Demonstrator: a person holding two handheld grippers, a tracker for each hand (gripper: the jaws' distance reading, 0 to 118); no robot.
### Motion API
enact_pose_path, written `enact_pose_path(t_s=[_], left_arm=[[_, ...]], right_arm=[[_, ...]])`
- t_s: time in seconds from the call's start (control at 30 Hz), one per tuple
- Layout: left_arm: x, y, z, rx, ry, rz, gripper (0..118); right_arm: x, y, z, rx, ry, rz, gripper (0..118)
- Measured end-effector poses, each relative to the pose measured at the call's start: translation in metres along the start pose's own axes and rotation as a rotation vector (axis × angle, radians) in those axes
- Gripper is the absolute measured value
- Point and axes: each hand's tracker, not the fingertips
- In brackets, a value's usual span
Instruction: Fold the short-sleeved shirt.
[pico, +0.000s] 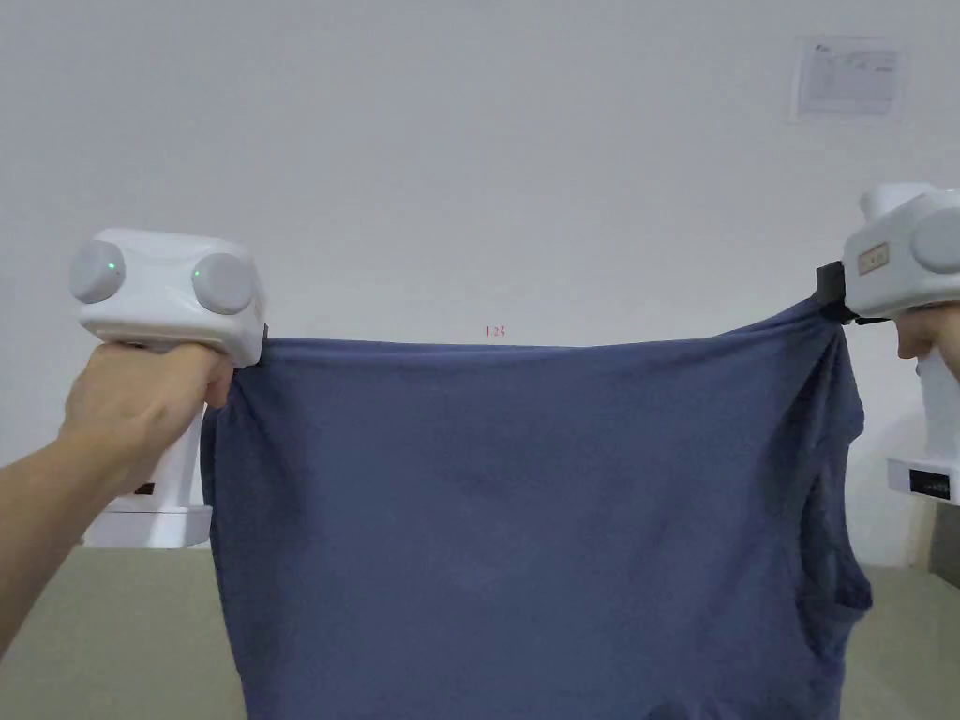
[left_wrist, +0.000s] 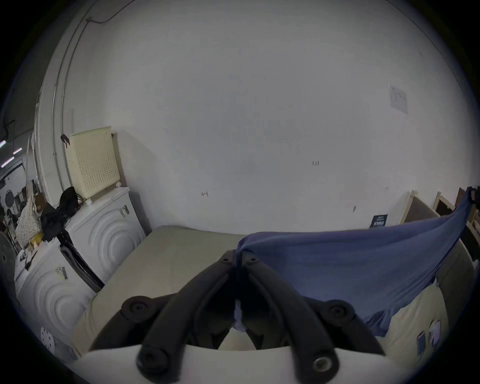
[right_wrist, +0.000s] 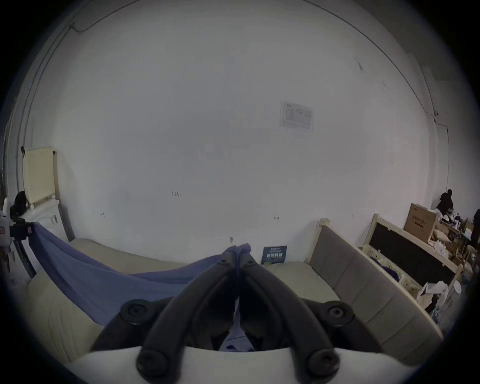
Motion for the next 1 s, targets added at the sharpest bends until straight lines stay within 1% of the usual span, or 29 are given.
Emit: enact_pose_path(t_s=[0.03, 0.1, 0.2, 0.23, 0.27, 0.3, 0.33, 0.37, 0.4, 0.43, 0.47, 0.5, 0.53, 0.57, 0.6, 0.63, 0.7, 0.73, 1.0], left_arm=[[0.002, -0.009, -0.005, -0.003, 0.0, -0.008, 0], [0.006, -0.029, -0.019, -0.031, 0.008, -0.031, 0], [0.009, -0.065, -0.033, -0.062, -0.001, -0.065, 0], [0.007, -0.078, -0.034, -0.067, -0.013, -0.066, 0], [0.007, -0.093, -0.036, -0.088, -0.026, -0.099, 0], [0.004, -0.109, -0.035, -0.099, -0.039, -0.091, 0], [0.003, -0.119, -0.034, -0.119, -0.049, -0.098, 0], [-0.001, -0.138, -0.031, -0.123, -0.049, -0.099, 0], [-0.004, -0.158, -0.026, -0.147, -0.064, -0.115, 0], [-0.007, -0.174, -0.022, -0.154, -0.064, -0.128, 0], [-0.011, -0.193, -0.017, -0.175, -0.069, -0.152, 0], [-0.015, -0.212, -0.01, -0.183, -0.073, -0.164, 0], [-0.02, -0.228, -0.003, -0.199, -0.078, -0.167, 0], [-0.026, -0.247, 0.008, -0.221, -0.091, -0.172, 0], [-0.035, -0.265, 0.019, -0.235, -0.114, -0.118, 0], [-0.04, -0.28, 0.028, -0.267, -0.116, -0.125, 0], [-0.051, -0.314, 0.051, -0.276, -0.109, -0.153, 0], [-0.057, -0.327, 0.062, -0.293, -0.113, -0.173, 0], [-0.093, -0.44, 0.161, -0.378, -0.152, -0.159, 0]], right_arm=[[0.001, -0.01, -0.004, -0.014, 0.01, -0.019, 4], [0.003, -0.035, -0.011, -0.045, 0.021, -0.033, 4], [0.001, -0.08, -0.014, -0.109, 0.021, -0.003, 4], [0.003, -0.095, -0.012, -0.13, 0.048, -0.001, 4], [0.004, -0.113, -0.009, -0.143, 0.052, -0.009, 4], [0.004, -0.132, -0.005, -0.18, 0.048, -0.012, 4], [0.005, -0.15, 0.002, -0.198, 0.081, -0.002, 4], [0.005, -0.167, 0.01, -0.203, 0.086, 0.012, 4], [0.005, -0.188, 0.021, -0.241, 0.081, 0.023, 4], [0.006, -0.203, 0.03, -0.254, 0.105, 0.028, 4], [0.008, -0.223, 0.045, -0.271, 0.109, 0.012, 4], [0.011, -0.245, 0.062, -0.278, 0.139, -0.04, 4], [0.015, -0.26, 0.074, -0.313, 0.143, -0.047, 4], [0.019, -0.281, 0.092, -0.302, 0.146, -0.079, 4], [0.022, -0.297, 0.109, -0.329, 0.151, -0.072, 4], [0.025, -0.313, 0.124, -0.322, 0.167, -0.092, 4], [0.033, -0.342, 0.153, -0.375, 0.176, -0.131, 4], [0.036, -0.354, 0.165, -0.373, 0.182, -0.146, 4], [0.057, -0.457, 0.271, -0.491, 0.2, -0.149, 4]])
